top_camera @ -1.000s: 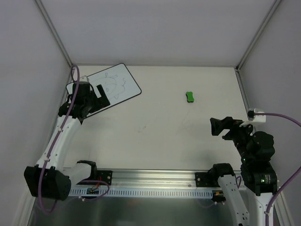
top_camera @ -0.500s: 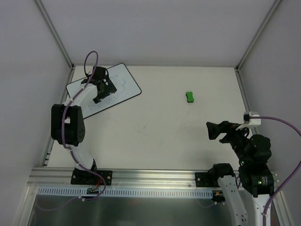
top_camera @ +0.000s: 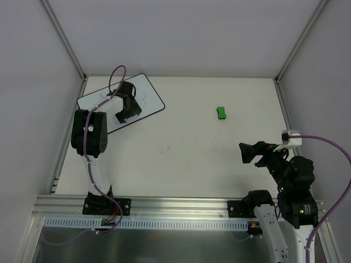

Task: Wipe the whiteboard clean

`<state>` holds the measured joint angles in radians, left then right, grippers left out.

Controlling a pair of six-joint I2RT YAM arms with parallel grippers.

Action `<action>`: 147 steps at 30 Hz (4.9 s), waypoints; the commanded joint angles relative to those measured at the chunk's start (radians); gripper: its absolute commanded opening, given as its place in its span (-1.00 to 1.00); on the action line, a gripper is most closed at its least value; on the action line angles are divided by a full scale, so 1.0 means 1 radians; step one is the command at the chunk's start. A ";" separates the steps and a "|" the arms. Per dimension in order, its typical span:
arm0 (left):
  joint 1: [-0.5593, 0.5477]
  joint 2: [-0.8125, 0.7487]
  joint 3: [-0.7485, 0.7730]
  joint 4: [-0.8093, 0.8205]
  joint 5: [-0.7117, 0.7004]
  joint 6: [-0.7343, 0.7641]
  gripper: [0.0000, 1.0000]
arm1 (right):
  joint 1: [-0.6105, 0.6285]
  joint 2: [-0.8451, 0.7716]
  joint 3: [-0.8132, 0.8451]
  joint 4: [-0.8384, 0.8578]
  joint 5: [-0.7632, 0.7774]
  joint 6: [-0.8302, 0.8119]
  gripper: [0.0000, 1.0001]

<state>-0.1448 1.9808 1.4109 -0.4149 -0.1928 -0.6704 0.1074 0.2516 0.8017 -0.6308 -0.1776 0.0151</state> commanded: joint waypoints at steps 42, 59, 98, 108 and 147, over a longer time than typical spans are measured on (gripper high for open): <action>-0.868 -0.040 -0.245 0.010 0.144 -0.044 -0.81 | 0.015 -0.038 -0.013 0.017 -0.017 -0.026 0.98; -0.604 -0.387 -0.274 0.002 0.000 0.109 0.62 | 0.015 0.244 0.033 -0.003 -0.103 -0.043 0.98; -0.128 -0.183 -0.365 0.033 0.179 0.134 0.04 | 0.017 0.224 -0.084 0.086 -0.211 -0.027 0.98; -0.180 -0.315 -0.527 0.071 0.334 0.025 -0.28 | 0.028 0.325 -0.036 0.106 -0.198 -0.017 0.98; -0.295 -0.373 -0.515 0.056 0.199 0.169 -0.28 | 0.063 1.650 0.714 0.260 0.067 -0.103 0.65</action>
<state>-0.4324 1.5993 0.8753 -0.3325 0.0341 -0.5282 0.1936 1.8832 1.4372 -0.3931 -0.1017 -0.0933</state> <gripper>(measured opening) 0.357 0.832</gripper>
